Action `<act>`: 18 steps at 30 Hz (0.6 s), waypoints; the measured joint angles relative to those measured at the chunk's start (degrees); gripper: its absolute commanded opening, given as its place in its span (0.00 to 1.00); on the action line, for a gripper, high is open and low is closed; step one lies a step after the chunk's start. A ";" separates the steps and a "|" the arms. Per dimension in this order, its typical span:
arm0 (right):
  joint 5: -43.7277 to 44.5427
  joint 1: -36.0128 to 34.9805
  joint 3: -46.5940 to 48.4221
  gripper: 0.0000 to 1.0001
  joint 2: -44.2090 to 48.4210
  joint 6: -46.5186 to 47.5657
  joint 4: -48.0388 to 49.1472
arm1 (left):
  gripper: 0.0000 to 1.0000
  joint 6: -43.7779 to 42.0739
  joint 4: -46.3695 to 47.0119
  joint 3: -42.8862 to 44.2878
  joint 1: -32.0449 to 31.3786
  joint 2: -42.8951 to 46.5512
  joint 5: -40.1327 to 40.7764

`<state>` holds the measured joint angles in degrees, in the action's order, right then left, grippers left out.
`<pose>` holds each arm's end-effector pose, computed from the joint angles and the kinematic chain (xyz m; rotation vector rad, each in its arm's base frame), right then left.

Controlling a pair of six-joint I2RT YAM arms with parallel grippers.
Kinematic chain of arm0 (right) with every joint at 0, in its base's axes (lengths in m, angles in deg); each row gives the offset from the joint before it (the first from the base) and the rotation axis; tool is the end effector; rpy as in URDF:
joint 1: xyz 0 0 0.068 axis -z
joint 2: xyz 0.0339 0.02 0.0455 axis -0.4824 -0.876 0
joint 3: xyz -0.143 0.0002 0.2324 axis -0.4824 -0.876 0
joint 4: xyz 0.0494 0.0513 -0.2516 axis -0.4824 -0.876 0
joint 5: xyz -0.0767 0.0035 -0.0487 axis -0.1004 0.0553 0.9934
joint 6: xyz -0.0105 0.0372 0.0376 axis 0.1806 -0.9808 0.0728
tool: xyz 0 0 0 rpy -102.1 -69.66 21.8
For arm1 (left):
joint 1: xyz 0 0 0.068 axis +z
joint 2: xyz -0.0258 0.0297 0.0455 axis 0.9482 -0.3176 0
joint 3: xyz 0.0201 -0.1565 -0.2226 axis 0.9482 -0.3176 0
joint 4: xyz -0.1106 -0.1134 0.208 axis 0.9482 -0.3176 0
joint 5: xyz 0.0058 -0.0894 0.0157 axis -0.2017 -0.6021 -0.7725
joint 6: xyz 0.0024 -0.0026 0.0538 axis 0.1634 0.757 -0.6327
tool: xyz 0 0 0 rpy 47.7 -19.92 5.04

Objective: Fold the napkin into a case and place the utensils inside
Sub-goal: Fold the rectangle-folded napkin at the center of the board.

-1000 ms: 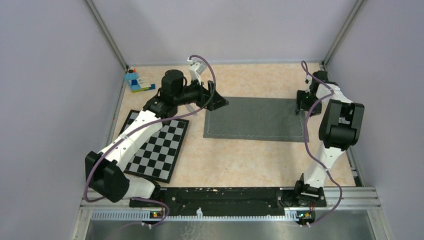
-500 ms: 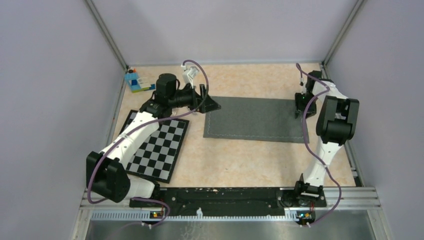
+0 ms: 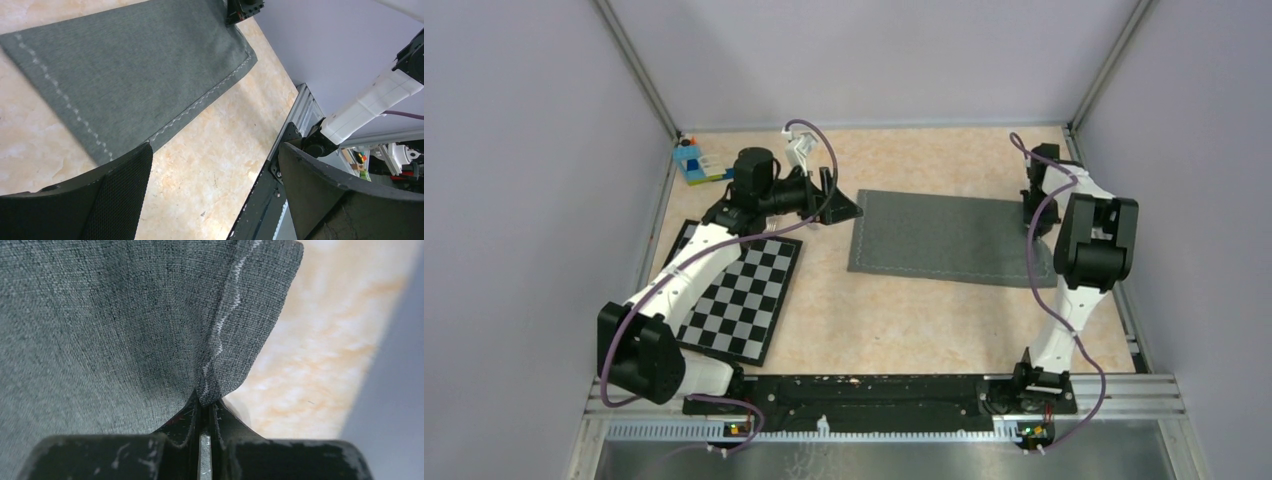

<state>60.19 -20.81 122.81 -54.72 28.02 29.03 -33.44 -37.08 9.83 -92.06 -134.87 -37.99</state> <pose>0.3988 -0.0624 0.1673 0.1569 2.9031 -0.2778 0.2796 -0.1308 0.3319 0.4281 2.0088 -1.2532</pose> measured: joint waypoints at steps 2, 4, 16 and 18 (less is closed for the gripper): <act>6.95 0.13 -1.90 0.00 0.72 0.42 1.38 | 0.99 0.24 0.33 -0.28 0.22 0.00 -0.07; 13.16 0.33 -3.91 0.00 1.22 0.96 2.47 | 0.99 0.44 0.42 -0.57 0.37 0.00 -0.11; 39.12 -6.99 -6.36 0.00 5.11 2.73 4.87 | 0.99 0.70 0.74 -0.94 1.20 -1.64 -0.20; 39.28 -11.82 -6.03 0.00 5.01 1.51 2.97 | 0.99 0.70 0.76 -0.94 1.36 -1.64 -0.20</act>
<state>99.46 -32.63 116.78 -49.71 29.52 32.00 -32.74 -36.31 8.89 -90.70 -136.51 -38.19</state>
